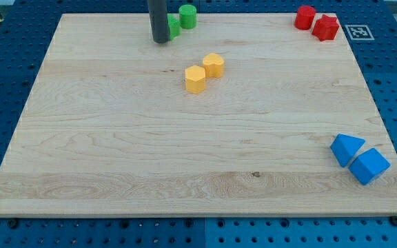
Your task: Point at the green star
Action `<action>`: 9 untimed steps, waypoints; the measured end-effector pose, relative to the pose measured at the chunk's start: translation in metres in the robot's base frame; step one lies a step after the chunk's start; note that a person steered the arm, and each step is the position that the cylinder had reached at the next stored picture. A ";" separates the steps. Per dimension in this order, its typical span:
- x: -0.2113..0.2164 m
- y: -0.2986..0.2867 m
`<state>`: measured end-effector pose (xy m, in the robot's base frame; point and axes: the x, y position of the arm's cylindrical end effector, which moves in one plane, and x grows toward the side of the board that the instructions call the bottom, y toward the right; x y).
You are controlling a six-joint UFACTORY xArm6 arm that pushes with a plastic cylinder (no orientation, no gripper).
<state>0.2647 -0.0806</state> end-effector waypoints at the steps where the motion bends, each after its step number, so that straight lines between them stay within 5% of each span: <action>1: -0.001 -0.025; 3: -0.038 -0.079; 9: -0.046 -0.031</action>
<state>0.2187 -0.1116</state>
